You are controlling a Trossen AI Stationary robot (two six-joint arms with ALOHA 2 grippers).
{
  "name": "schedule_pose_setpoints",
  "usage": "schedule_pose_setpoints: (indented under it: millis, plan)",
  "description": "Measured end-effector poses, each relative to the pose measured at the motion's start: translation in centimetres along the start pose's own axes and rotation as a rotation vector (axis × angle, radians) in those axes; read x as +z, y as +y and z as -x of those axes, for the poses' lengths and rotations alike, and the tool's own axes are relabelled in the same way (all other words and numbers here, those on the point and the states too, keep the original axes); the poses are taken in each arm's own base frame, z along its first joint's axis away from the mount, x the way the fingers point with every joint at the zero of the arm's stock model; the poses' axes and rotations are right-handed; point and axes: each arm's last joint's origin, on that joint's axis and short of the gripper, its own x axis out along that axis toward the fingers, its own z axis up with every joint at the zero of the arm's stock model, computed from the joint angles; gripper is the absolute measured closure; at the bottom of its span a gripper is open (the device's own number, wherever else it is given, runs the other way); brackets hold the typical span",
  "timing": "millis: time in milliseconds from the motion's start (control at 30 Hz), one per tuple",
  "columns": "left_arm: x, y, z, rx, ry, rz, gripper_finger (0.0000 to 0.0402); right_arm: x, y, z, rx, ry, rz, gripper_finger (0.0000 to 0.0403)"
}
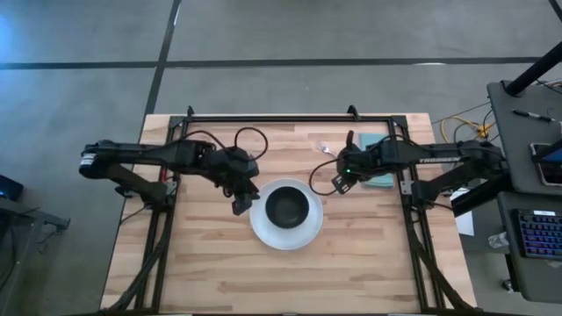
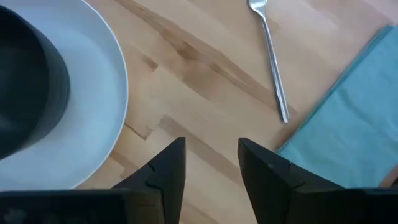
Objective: Set table place
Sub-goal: Put the fork to the right of the white plate
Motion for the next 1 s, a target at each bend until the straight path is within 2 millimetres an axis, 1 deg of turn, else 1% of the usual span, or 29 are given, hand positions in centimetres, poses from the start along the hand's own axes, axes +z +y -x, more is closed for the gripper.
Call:
schedule_pose_setpoints:
  millis: [233, 400, 567, 667, 833, 933, 1000]
  plan:
    - [-0.3, 0.1, -0.8, -0.006, -0.009, -0.006, 0.0313, 0.3, 0.1, 0.3, -0.003, -0.026, 0.050, 0.0269]
    - [-0.2, 0.0, -0.8, -0.012, -0.022, -0.008, 0.0313, 0.4, 0.1, 0.6, 0.006, -0.044, 0.088, 0.0274]
    - [0.1, -0.1, -0.8, -0.022, -0.045, -0.010, 0.0313, 0.6, 0.0, 0.4, -0.023, -0.058, 0.133, 0.0275]
    - [0.4, -0.3, -0.7, -0.038, -0.078, -0.015, 0.0313, 1.3, -0.7, -0.9, -0.059, -0.016, 0.111, 0.0275]
    - [0.6, -0.4, -0.7, -0.049, -0.106, -0.046, 0.0313, 3.0, -2.7, -4.5, -0.141, 0.103, 0.098, 0.0275]
    - [0.6, -0.4, -0.6, -0.048, -0.104, -0.046, 0.0313, 4.0, -3.7, -6.4, -0.174, 0.156, 0.137, 0.0275]
    - [0.6, -0.4, -0.6, -0.048, -0.104, -0.047, 0.0313, 4.8, -4.3, -7.4, -0.166, 0.177, 0.179, 0.0275]
